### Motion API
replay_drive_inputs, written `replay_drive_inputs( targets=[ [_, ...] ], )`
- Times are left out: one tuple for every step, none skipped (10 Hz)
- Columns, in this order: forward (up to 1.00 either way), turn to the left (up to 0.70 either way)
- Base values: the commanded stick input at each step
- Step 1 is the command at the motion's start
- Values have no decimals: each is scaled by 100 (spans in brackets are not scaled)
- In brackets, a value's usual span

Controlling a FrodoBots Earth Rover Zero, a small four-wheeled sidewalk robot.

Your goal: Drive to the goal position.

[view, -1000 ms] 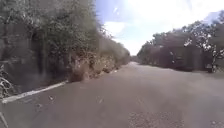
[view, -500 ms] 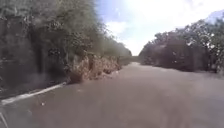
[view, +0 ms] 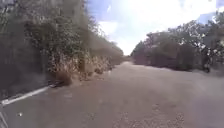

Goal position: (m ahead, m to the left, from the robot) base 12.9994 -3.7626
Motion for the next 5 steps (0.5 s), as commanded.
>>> replay_drive_inputs(
  targets=[
    [50,0],
    [50,0],
    [50,0],
    [50,0],
    [50,0]
  ],
)
